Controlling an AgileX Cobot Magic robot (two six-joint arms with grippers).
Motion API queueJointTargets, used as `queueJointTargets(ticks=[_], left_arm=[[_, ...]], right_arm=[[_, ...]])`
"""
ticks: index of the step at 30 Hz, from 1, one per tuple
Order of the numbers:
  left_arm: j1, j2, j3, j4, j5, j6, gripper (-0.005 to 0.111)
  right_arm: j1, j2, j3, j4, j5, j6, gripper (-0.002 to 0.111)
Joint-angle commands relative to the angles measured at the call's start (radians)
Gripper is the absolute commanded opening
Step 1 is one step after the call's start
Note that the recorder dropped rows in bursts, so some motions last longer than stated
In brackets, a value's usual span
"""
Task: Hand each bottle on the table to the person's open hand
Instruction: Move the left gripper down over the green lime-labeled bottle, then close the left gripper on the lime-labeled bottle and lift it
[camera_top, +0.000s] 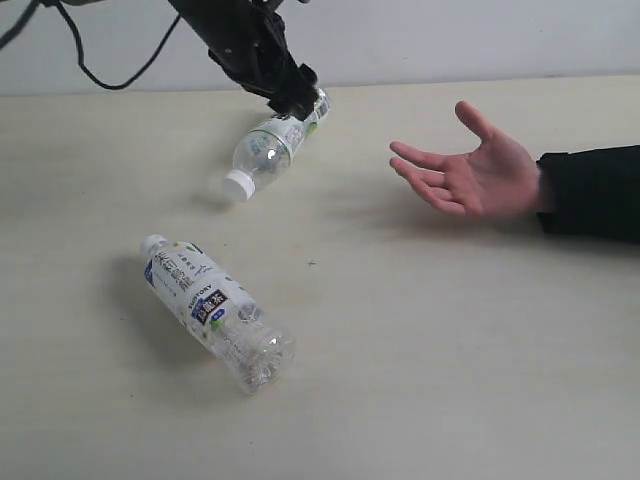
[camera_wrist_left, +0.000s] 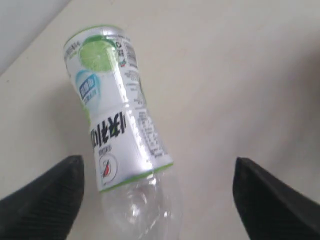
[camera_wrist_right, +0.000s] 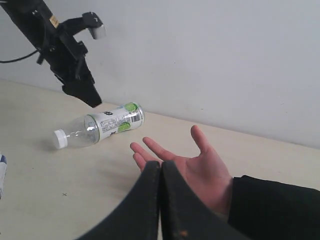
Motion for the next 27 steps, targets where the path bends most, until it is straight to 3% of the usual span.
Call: queueJointTargets(ticks=[1, 17, 27], left_arm=[[-0.023, 0.044, -0.026, 0.034, -0.129, -0.107, 0.084], [-0.011, 0.205, -0.146, 0.120, -0.171, -0.234, 0.085], [0.006, 0.256, -0.153, 0.164, -0.177, -0.296, 0.085]], right_arm=[[0.001, -0.007, 0.005, 0.000, -0.006, -0.009, 0.001], [0.001, -0.007, 0.005, 0.000, -0.006, -0.007, 0.001], [0.001, -0.007, 0.005, 0.004, -0.006, -0.007, 0.001]])
